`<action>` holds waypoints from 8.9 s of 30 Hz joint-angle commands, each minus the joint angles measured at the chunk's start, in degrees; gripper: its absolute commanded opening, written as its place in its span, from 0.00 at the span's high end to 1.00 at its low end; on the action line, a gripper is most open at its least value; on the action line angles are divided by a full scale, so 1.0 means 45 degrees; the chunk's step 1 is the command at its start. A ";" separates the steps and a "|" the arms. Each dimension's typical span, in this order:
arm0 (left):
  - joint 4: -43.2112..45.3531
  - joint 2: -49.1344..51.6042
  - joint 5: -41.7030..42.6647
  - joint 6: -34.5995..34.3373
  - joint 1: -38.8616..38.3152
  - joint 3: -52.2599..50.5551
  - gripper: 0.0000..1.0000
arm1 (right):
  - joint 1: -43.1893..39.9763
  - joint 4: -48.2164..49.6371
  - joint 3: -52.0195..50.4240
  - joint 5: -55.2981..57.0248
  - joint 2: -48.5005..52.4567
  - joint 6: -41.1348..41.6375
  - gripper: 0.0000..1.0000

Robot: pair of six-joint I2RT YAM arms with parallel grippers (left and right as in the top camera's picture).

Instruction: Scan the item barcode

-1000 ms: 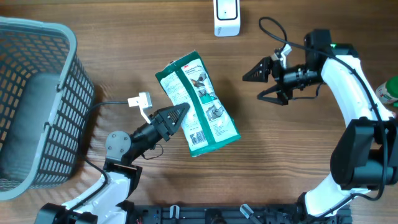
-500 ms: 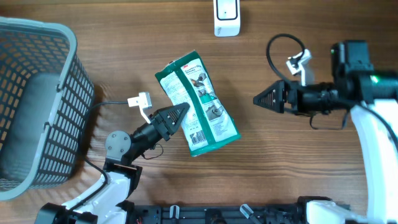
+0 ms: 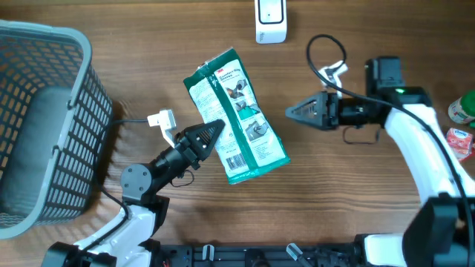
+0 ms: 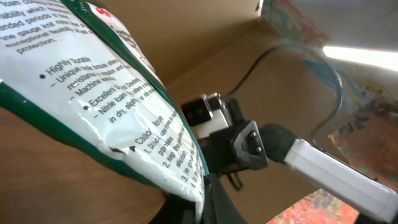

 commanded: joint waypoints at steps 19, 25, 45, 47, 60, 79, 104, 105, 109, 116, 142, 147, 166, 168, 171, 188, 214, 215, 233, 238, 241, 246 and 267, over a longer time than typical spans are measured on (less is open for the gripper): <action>-0.1443 -0.0010 0.0194 -0.0024 0.0078 0.0049 0.96 | 0.4056 0.2997 0.0015 0.1277 0.1069 0.1739 0.60; -0.2603 -0.0010 0.0204 -0.0019 0.0078 0.0049 0.94 | 0.4056 0.3337 0.0015 -0.0758 0.1069 0.1054 0.96; -2.1279 -0.5343 -0.2667 1.0219 -0.0607 0.7572 0.01 | 0.1909 -0.0991 0.0015 0.1069 0.0670 -0.1302 0.96; -2.2853 -0.6494 -0.4483 1.0710 -0.1375 0.8539 0.00 | 0.1909 -0.0782 0.0015 0.1069 0.0670 -0.1273 0.96; -2.6316 -1.1142 -0.9403 1.0210 -0.4294 0.8650 0.01 | 0.1909 -0.0753 0.0015 0.1069 0.0670 -0.1171 0.96; -3.1085 -1.1239 -1.0962 0.9938 -0.4294 0.8646 0.00 | 0.1909 0.0486 0.0015 0.1069 0.0670 0.1783 0.95; -3.1187 -1.1239 -1.0958 0.9938 -0.4294 0.8646 0.00 | 0.1909 -0.0913 0.0015 0.0967 -0.4027 -0.1627 0.96; -3.1187 -1.1239 -1.0958 0.9938 -0.4294 0.8646 0.00 | 0.1909 -0.1452 0.0015 0.0981 -0.4507 -0.1656 0.96; -3.1187 -1.1239 -1.0958 0.9938 -0.4294 0.8646 0.00 | 0.1909 -0.2803 0.0015 0.1001 -0.5634 -0.2506 0.96; -3.1187 -1.1239 -1.0958 0.9938 -0.4294 0.8646 0.00 | 0.1909 0.0243 0.0015 0.4197 -0.5785 -0.3021 0.96; -3.1236 -1.1239 -1.0958 0.9938 -0.4294 0.8646 0.00 | 0.3628 1.9793 0.4099 1.7078 0.8058 -0.9350 0.95; -3.1236 -1.1239 -1.0958 0.9938 -0.4294 0.8646 0.00 | 0.4007 1.8991 0.4857 1.7379 0.8820 -1.0122 0.95; -3.1236 -1.1239 -1.0958 0.9938 -0.4294 0.8646 0.00 | -0.4954 1.0452 0.4804 2.1949 0.6649 -0.5251 0.96; -3.1236 -1.1239 -1.0958 0.9938 -0.4294 0.8646 0.00 | -0.5887 1.0278 0.4804 2.1993 0.7116 -0.5110 0.96; -3.1236 -1.1239 -1.0958 0.9938 -0.4294 0.8646 0.00 | -0.6829 0.9913 0.4804 2.2003 0.7359 -0.3507 0.96; -3.1241 -1.1239 -1.0958 0.9938 -0.4294 0.8646 0.00 | -0.7009 0.6615 0.5076 2.2129 0.6105 0.3181 0.00; -3.1236 -1.1239 -1.0958 0.9938 -0.4294 0.8646 0.00 | -0.2467 -0.3381 0.5100 1.3250 -0.9389 0.1928 0.00; -3.1236 -1.1239 -1.0958 0.9938 -0.4294 0.8646 0.00 | -0.2467 -0.3487 0.5085 1.2590 -0.9389 0.0738 0.00; -3.1236 -1.1239 -1.0958 0.9938 -0.4294 0.8646 0.00 | -0.0816 0.5838 -0.4362 1.1356 -1.7102 -0.0121 0.00; -3.1236 -1.1239 -1.0958 0.9938 -0.4294 0.8646 0.00 | -0.0816 1.1162 -0.9374 1.1769 -1.9263 0.1724 0.00; -3.1236 -1.1239 -1.0958 0.9938 -0.4294 0.8646 0.00 | -0.0816 1.3561 -1.1599 1.2468 -2.0040 0.2050 0.00; -3.1236 -1.1239 -1.0958 0.9938 -0.4294 0.8646 0.00 | -0.0695 1.5756 -1.3765 1.3498 -2.0040 0.2001 0.00; -3.1236 -1.1239 -1.0958 0.9938 -0.4294 0.8646 0.00 | -0.0695 1.0540 -1.4105 1.4251 -2.0040 0.0078 0.00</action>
